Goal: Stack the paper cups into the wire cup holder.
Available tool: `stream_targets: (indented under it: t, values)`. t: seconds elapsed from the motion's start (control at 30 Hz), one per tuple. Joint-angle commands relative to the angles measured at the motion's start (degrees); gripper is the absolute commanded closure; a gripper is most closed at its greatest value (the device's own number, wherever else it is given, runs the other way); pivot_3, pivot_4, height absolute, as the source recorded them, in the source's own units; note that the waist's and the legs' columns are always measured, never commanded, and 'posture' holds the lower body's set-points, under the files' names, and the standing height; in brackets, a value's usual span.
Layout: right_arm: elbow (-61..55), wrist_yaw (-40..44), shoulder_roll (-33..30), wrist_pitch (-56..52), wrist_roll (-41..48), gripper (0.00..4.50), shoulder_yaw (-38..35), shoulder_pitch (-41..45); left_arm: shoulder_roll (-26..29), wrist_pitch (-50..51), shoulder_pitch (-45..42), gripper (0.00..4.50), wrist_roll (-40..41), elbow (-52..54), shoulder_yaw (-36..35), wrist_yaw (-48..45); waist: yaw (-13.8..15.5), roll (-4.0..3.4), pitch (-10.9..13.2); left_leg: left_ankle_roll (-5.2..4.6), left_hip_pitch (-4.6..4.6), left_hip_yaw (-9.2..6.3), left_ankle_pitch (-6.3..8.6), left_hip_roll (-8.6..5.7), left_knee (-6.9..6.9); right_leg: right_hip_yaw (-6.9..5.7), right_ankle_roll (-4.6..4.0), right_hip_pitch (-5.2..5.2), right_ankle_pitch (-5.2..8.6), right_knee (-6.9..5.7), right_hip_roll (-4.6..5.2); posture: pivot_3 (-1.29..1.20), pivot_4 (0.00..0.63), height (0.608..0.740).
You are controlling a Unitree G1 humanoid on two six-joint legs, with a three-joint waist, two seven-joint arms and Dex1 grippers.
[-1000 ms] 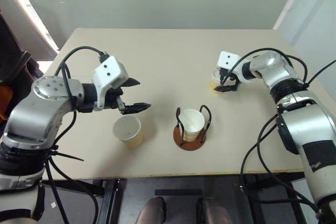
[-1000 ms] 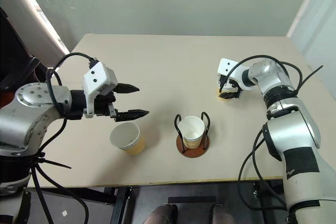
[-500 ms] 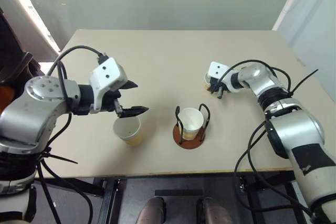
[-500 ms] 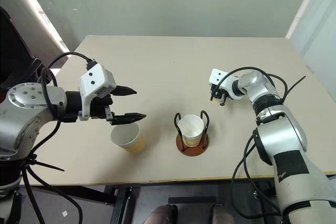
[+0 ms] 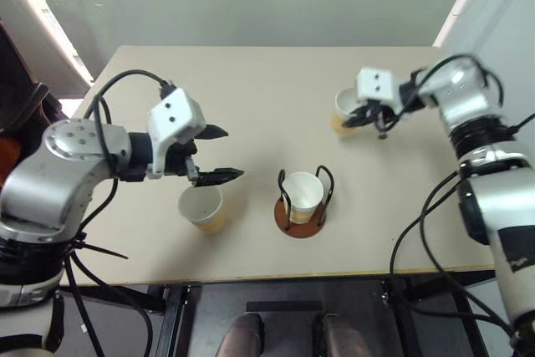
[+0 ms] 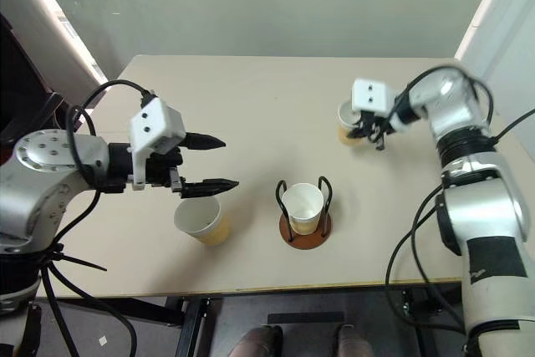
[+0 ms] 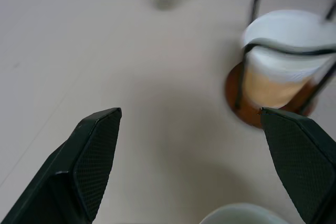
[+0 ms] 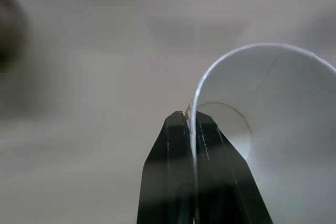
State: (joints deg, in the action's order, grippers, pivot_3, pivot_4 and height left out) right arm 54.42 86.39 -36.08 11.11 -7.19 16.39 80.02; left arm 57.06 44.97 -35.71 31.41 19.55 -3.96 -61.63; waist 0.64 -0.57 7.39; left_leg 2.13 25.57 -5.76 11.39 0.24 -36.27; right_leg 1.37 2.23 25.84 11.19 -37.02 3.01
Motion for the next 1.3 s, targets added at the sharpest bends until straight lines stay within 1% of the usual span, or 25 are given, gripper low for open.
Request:
stream_targets:
  t: [0.03,0.07,0.13,0.23,0.33,0.53,0.6,0.77,0.97,1.13,1.3]
  values:
    - [-18.6,6.1,-3.9,-6.2,10.3,4.46,0.1,-0.9,3.3,-2.2,1.0,0.0,5.2,1.0,-6.3,-7.2,-0.1,0.02,0.0,0.03,-0.03,0.0,0.02,0.05,0.0,0.0,-0.03,-0.04,0.02,0.01,-0.03,0.0,0.15,0.74]
    - [-22.6,6.1,-4.5,-7.6,11.4,4.46,0.4,-2.1,4.1,-2.6,1.7,0.0,6.1,1.0,-7.0,-8.8,-0.2,0.03,0.0,0.06,-0.05,0.01,0.04,0.11,0.0,0.0,-0.07,-0.06,0.04,0.04,-0.09,0.0,0.15,0.74]
    - [-32.2,6.1,-6.2,-10.7,15.3,4.46,2.1,-4.7,5.6,-4.2,2.4,0.0,5.2,-0.3,-6.6,-10.5,-0.3,0.07,0.0,0.11,-0.26,0.0,0.09,0.24,0.0,0.01,-0.2,-0.29,0.12,0.1,-0.21,0.0,0.15,0.74]
    - [-40.8,6.1,-7.5,-14.2,18.3,4.46,3.9,-7.0,6.0,-5.0,3.8,0.0,4.9,-0.4,-6.1,-10.8,-0.5,0.05,0.0,-0.01,-0.47,0.0,0.16,0.33,0.0,0.02,-0.58,-0.43,0.37,0.02,-0.23,0.0,0.15,0.74]
    - [-46.5,6.1,-8.7,-14.3,19.5,4.46,5.8,-8.8,6.0,-5.0,5.5,0.0,4.7,0.2,-6.2,-10.2,-0.5,0.05,0.0,-0.39,-0.49,0.0,0.18,0.42,0.01,0.0,-0.77,-0.42,0.46,-0.07,-0.29,0.0,0.15,0.74]
    - [-54.7,6.1,-10.9,-17.1,27.1,4.46,9.5,-8.6,6.1,-5.3,6.9,0.0,4.2,0.3,-6.5,-9.0,-0.6,0.07,0.0,-0.41,-0.61,0.0,-0.05,0.51,0.0,0.02,-1.09,-0.43,0.3,-0.17,-0.43,0.0,0.15,0.74]
    - [-56.1,6.1,-12.2,-17.3,29.6,4.46,11.5,-8.4,6.4,-5.7,7.0,0.0,3.6,0.0,-6.1,-8.8,-0.6,0.08,0.0,-0.43,-0.64,-0.01,-0.11,0.53,0.0,0.02,-1.13,-0.45,0.29,-0.18,-0.46,0.0,0.15,0.74]
    - [-55.4,6.1,-11.9,-14.6,27.0,4.46,13.9,-7.8,6.2,-5.6,6.9,0.0,2.7,-0.2,-6.0,-7.3,-0.7,0.08,0.0,-0.45,-0.66,-0.01,-0.16,0.56,-0.01,0.05,-1.17,-0.44,0.27,-0.18,-0.52,0.0,0.15,0.74]
    - [-52.1,6.1,-11.6,-11.4,25.5,4.46,15.6,-7.6,6.8,-4.7,8.6,0.0,3.9,1.6,-7.4,-6.6,-0.6,0.08,0.0,-0.47,-0.65,-0.01,-0.13,0.57,0.02,0.05,-1.17,-0.42,0.27,-0.18,-0.52,0.0,0.15,0.74]
    - [-50.9,6.1,-11.4,-12.1,27.2,4.46,16.7,-6.9,7.5,-3.4,8.1,0.0,5.7,3.3,-8.8,-6.0,-0.6,0.08,0.0,-0.46,-0.63,0.0,-0.1,0.57,0.05,0.04,-1.17,-0.39,0.27,-0.18,-0.52,0.0,0.15,0.74]
    - [-49.7,6.1,-10.9,-13.3,28.8,4.46,17.9,-6.4,8.2,-2.5,9.7,0.0,7.5,5.3,-10.9,-5.7,-0.7,0.08,0.0,-0.45,-0.63,0.0,-0.1,0.58,0.06,0.05,-1.19,-0.39,0.28,-0.18,-0.53,0.0,0.15,0.74]
